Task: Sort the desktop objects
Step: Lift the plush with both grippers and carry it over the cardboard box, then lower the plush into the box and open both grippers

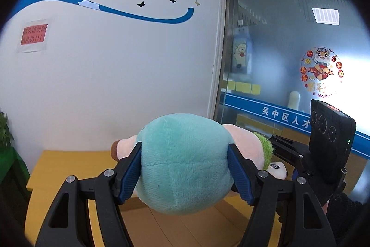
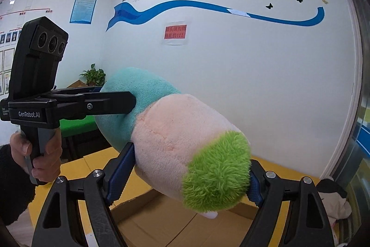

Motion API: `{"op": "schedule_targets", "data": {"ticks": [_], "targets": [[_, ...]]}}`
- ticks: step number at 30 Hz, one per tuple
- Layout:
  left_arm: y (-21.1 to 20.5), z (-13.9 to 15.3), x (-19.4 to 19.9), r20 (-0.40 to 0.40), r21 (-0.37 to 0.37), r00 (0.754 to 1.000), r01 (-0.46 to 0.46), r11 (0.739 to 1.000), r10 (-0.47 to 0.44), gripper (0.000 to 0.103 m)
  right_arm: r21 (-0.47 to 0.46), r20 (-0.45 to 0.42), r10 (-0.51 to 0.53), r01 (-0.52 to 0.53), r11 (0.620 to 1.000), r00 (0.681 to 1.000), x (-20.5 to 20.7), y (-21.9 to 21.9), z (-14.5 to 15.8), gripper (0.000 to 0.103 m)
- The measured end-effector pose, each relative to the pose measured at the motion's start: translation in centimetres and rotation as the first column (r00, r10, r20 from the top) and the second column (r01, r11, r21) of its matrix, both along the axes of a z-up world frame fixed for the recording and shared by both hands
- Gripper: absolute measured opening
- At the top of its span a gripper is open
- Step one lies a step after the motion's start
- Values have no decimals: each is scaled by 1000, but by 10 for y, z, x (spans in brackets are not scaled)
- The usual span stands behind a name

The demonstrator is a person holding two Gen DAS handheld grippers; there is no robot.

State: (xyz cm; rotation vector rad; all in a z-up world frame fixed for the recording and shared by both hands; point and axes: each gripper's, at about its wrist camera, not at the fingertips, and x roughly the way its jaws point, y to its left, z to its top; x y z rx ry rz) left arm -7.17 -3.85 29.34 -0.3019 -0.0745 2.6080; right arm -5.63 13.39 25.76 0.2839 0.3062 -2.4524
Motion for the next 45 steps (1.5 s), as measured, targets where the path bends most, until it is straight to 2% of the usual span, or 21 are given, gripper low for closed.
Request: {"op": "schedule_targets", "data": {"ticks": [4,8,16,21,26,33,39,42,45], "targets": [[-1,1,-37,8,-6,1000,-11,1000,11,70,-6,12,7,-7,1000,1000,-37,-2,4,87],[-11,-21,-75,53,5,998,-23,1000,23,70,0,40,15,-15,1000,999,-78,-12,-11,87],[-23,-87,-139,174,-24,982,-67,997,70,70,2,163,36,-37,999,986,-157,-32,-78,87],[-35,-141,-176,274,-11,958,-82,997,82,70,16,251,44,-50,999,967,-200,-46,-128,87],[-41,-201,-206,392,-32,914,-98,995,103,70,18,364,57,-68,998,929,-237,-56,-196,88],[-50,-273,-235,553,-44,821,-141,989,142,70,48,493,50,-84,995,868,-269,-71,-277,88],[-47,-311,-245,614,-159,756,-162,974,226,71,111,573,14,-95,989,819,-295,-83,-327,88],[-54,-308,-245,618,-136,749,-198,971,239,78,109,574,8,-85,990,819,-298,-81,-333,93],[-61,-303,-241,626,-146,737,-212,966,256,80,126,572,-6,-80,989,820,-295,-85,-325,97]]}}
